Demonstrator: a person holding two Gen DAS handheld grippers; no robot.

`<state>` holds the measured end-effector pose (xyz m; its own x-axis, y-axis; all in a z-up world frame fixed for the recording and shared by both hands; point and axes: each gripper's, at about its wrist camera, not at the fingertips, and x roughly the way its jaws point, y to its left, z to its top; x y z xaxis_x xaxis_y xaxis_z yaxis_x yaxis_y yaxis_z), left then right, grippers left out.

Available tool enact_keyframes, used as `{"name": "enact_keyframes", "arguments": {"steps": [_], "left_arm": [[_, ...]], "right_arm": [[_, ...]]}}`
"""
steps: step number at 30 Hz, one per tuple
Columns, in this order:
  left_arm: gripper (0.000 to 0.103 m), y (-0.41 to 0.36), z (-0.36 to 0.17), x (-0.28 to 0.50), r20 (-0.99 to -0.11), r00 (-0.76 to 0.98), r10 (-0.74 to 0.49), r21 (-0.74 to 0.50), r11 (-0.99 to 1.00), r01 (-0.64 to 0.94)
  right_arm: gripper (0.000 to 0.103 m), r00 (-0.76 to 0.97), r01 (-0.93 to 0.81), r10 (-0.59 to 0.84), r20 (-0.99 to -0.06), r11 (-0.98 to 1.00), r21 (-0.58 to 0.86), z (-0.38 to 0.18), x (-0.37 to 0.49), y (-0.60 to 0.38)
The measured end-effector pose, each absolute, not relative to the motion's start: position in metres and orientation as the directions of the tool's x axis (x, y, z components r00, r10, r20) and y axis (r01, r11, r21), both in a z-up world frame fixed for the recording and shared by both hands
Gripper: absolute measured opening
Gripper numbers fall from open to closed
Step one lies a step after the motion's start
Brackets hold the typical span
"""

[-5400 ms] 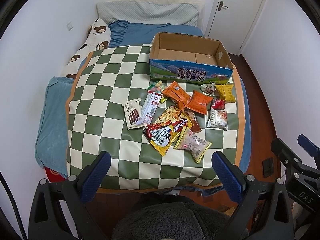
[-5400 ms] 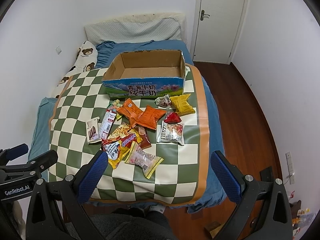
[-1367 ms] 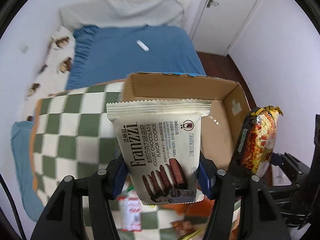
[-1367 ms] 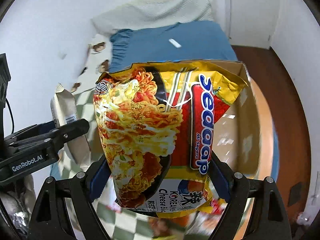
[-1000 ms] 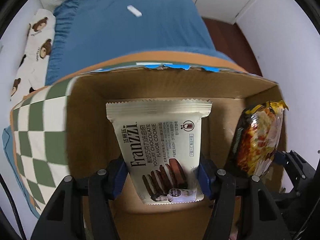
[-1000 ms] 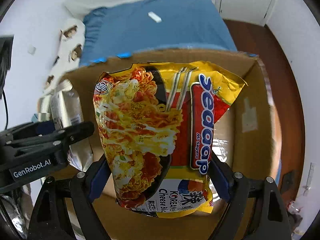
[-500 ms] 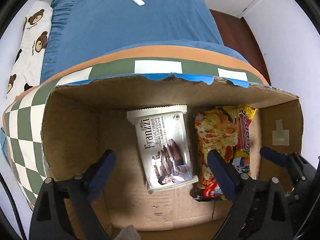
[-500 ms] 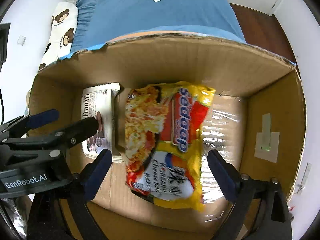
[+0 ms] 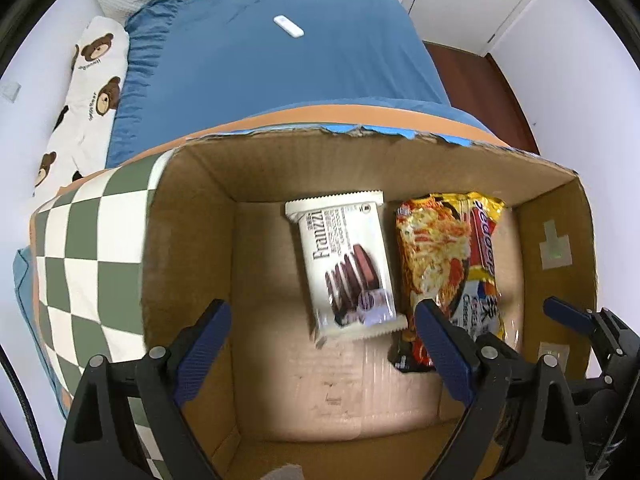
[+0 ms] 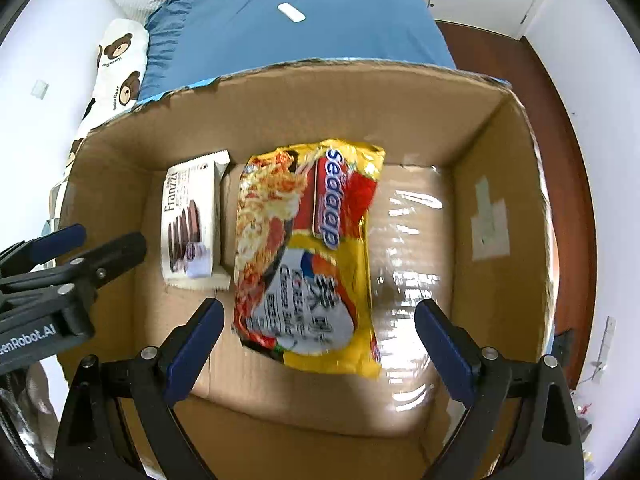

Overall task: Organize snacks
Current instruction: 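Carry both packets into the cardboard box and open both tools, then grasp the red-white spicy strip packet with the left tool while the right tool grasps the yellow-white bread bag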

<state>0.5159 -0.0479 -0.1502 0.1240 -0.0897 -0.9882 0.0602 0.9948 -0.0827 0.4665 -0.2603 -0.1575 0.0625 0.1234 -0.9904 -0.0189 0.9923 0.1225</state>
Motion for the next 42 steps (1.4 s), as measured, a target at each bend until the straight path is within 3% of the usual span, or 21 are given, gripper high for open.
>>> {"name": "enact_keyframes", "arguments": {"steps": [17,26,32,42], "left_arm": [[0.094,-0.034,-0.053,0.417,-0.932,0.354,-0.080,-0.065,0.996,0.055],[0.094,-0.019,-0.009,0.343,-0.867,0.494,-0.065,-0.053,0.998,0.039],[0.094,0.000,-0.048,0.269,-0.897,0.442,-0.012,-0.001,1.000,0.026],[0.094,0.033,-0.195,0.161,-0.987,0.120,0.106,0.109,0.994,0.019]], "right_arm": [[0.098,0.296,-0.043,0.112,-0.949,0.994,0.104,-0.078,0.406,-0.226],[0.098,0.434,-0.053,0.167,-0.885,0.986,0.160,-0.021,0.323,-0.220],[0.098,0.316,-0.082,0.206,-0.926,0.979,0.189,-0.069,0.242,-0.210],[0.096,-0.044,-0.219,0.042,-0.998,0.974,0.051,-0.234,0.101,-0.182]]}}
